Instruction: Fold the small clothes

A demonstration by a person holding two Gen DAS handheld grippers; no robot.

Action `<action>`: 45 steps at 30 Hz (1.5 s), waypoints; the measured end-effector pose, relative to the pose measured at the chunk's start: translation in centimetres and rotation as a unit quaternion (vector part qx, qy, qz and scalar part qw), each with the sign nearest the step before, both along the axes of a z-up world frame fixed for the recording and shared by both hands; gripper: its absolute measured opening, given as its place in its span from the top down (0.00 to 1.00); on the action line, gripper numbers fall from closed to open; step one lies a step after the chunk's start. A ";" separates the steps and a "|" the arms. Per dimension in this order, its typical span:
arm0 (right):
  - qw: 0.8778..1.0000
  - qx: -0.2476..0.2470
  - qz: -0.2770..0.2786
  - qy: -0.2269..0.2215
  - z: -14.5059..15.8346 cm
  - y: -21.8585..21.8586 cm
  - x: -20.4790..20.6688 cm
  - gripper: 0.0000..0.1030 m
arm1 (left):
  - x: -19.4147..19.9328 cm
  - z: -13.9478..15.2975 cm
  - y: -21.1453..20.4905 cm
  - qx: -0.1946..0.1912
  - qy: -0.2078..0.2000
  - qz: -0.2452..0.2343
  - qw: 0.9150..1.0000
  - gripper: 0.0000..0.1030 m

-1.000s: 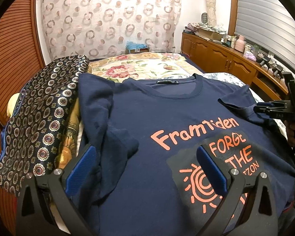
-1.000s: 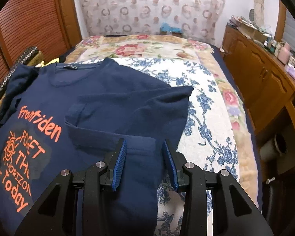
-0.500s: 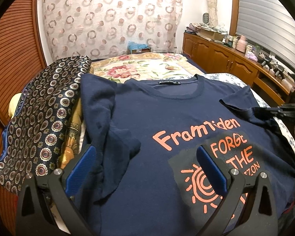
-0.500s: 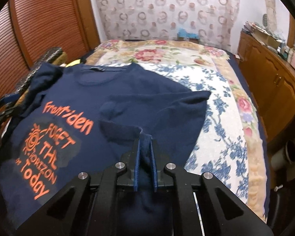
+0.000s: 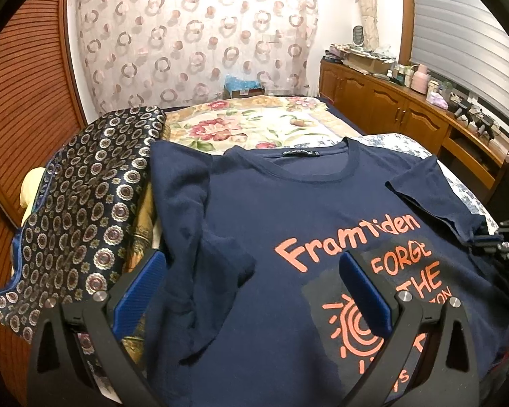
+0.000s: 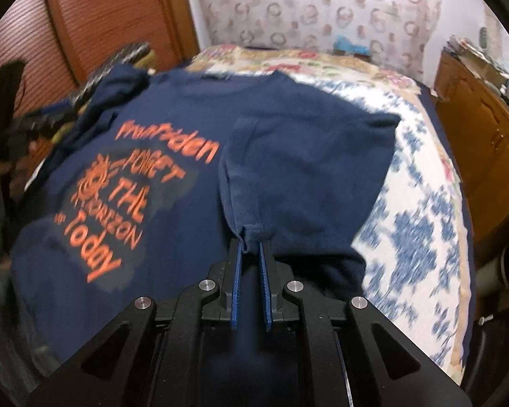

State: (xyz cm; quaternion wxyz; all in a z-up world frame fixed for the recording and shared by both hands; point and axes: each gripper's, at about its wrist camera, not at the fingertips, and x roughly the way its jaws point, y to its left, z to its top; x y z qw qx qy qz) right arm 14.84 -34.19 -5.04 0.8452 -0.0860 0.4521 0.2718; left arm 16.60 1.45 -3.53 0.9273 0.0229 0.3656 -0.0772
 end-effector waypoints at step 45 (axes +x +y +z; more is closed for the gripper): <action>1.000 0.012 -0.012 -0.021 1.9 2.0 2.0 0.51 | 4.5 3.1 5.7 0.014 -0.006 0.010 1.000 0.14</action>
